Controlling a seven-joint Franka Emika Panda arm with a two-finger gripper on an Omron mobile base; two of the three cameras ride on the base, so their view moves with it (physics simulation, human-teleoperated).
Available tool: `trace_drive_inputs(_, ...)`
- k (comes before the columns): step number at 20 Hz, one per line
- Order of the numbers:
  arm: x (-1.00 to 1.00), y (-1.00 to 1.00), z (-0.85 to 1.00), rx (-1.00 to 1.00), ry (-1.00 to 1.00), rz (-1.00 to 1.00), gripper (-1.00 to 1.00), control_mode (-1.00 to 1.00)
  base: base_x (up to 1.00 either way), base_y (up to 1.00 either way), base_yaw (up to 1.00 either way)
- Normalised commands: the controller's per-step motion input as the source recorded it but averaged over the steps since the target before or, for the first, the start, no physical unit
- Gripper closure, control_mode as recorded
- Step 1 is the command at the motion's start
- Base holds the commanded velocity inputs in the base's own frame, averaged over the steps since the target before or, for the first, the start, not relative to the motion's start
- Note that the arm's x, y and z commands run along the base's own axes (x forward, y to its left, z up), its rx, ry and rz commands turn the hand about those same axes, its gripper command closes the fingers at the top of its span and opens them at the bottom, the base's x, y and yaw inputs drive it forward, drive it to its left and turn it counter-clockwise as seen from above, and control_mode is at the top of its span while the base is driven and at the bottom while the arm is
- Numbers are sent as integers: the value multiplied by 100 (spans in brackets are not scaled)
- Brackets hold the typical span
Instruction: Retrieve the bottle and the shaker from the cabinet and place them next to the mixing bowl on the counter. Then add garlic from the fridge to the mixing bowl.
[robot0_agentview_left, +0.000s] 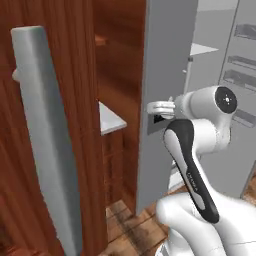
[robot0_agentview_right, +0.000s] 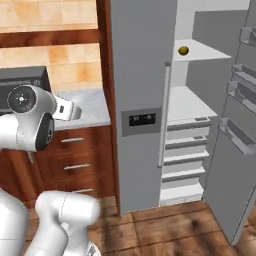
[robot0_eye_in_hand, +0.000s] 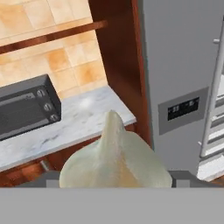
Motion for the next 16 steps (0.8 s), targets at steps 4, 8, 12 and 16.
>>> trace_drive_inputs(4,0,0,0,0,0,0,100,100,-32,98,37)
trace_drive_inputs(8,0,0,0,0,0,0,100,100,-26,89,43)
trace_drive_inputs(12,0,0,0,0,0,0,100,100,-22,31,44)
trace_drive_inputs(16,0,0,0,0,0,0,100,100,-7,-8,37)
